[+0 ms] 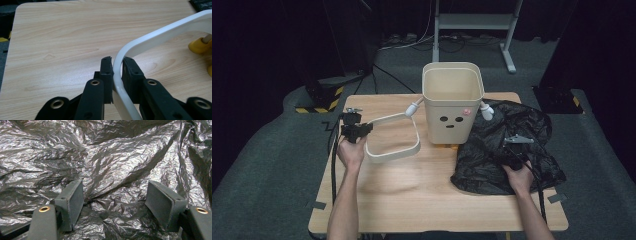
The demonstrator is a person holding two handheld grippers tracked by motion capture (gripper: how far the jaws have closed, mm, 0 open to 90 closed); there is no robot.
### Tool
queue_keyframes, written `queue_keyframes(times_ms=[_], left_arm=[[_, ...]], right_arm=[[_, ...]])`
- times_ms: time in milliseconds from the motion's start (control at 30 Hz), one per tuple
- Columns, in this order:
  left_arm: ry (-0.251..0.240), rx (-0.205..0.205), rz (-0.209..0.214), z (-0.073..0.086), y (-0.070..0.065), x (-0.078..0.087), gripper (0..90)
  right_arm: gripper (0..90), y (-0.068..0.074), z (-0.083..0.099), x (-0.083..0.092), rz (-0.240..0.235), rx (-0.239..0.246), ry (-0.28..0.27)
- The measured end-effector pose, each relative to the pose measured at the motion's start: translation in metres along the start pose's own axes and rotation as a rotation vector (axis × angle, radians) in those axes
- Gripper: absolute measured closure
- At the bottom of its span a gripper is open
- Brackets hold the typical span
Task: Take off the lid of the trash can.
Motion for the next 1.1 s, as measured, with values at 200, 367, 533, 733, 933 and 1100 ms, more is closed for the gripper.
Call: queue_keyframes(times_ms=[200, 367, 533, 733, 933, 1100], left_arm=[[0.019, -0.018, -0.013, 0.006, -0.004, -0.007, 78.4], [0.026, -0.020, -0.014, 0.011, -0.006, -0.013, 78.5], [0.024, -0.029, -0.024, 0.013, -0.009, -0.018, 78.4], [0.011, -0.035, -0.034, 0.011, -0.012, -0.021, 78.3], [0.014, -0.040, -0.025, 0.016, -0.019, -0.032, 78.3], [0.016, -0.037, -0.019, 0.020, -0.022, -0.039, 78.2]], right_arm=[[30.1, 0.000, 0.000, 0.000, 0.000, 0.000, 0.000], [30.1, 0.000, 0.000, 0.000, 0.000, 0.000, 0.000], [30.1, 0.000, 0.000, 0.000, 0.000, 0.000, 0.000], [30.1, 0.000, 0.000, 0.000, 0.001, 0.004, -0.001], [30.1, 0.000, 0.000, 0.000, 0.001, 0.004, -0.001], [30.1, 0.000, 0.000, 0.000, 0.000, 0.001, 0.000]])
Point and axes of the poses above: each handheld gripper's, and its own axes: x roughly backward along the jaws, z roughly out of its underside, y roughly to its left, the point moved 10 cm from there along -x, roughly forward along the jaws, and after that the axes turned 11 degrees about -x, right-handed, at the moved point
